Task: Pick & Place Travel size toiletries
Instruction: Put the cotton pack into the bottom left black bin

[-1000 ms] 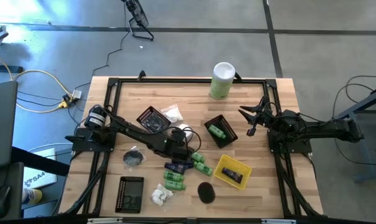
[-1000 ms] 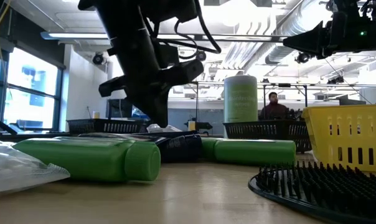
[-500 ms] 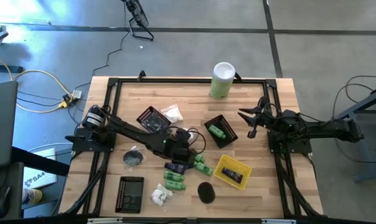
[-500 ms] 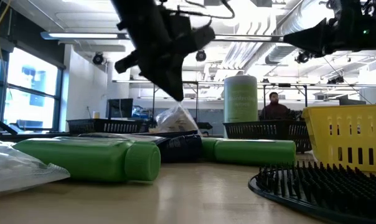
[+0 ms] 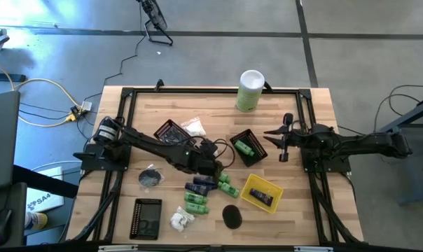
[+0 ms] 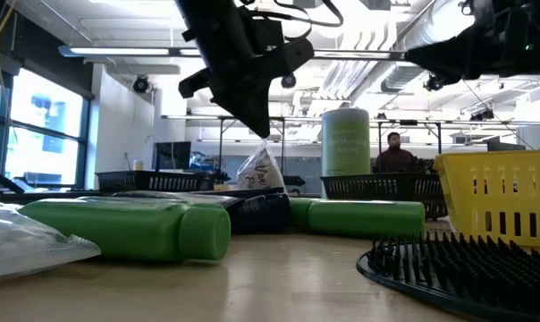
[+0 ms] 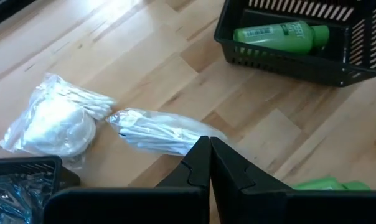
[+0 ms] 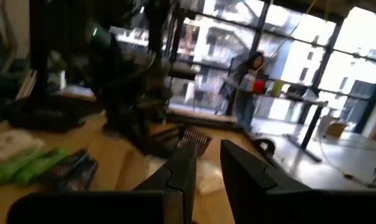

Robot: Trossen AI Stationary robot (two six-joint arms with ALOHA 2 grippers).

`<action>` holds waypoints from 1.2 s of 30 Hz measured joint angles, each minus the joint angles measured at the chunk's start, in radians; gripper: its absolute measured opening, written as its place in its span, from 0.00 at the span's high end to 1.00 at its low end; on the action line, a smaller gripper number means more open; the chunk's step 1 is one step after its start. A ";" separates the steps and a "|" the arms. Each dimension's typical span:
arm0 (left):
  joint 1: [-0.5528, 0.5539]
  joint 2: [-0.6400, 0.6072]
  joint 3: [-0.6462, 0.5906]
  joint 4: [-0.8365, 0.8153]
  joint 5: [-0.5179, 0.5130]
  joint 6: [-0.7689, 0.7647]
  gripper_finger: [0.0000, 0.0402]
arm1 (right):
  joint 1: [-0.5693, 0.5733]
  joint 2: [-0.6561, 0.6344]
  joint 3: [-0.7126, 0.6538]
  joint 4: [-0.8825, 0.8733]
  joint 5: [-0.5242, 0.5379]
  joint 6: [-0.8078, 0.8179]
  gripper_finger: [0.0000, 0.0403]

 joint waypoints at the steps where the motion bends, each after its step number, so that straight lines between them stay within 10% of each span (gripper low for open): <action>1: 0.003 0.000 0.000 0.000 0.000 0.010 1.00 | 0.000 0.016 0.000 0.002 -0.001 0.000 0.84; 14: 0.048 -0.034 -0.002 0.033 -0.014 0.127 1.00 | 0.000 0.204 0.000 0.147 0.014 0.041 0.80; 28: 0.087 -0.072 0.000 0.133 -0.010 0.269 1.00 | 0.001 0.410 0.000 0.352 0.014 0.086 0.53; 36: 0.084 -0.072 0.000 0.114 0.158 0.223 1.00 | 0.000 0.412 0.000 0.353 0.023 0.074 0.53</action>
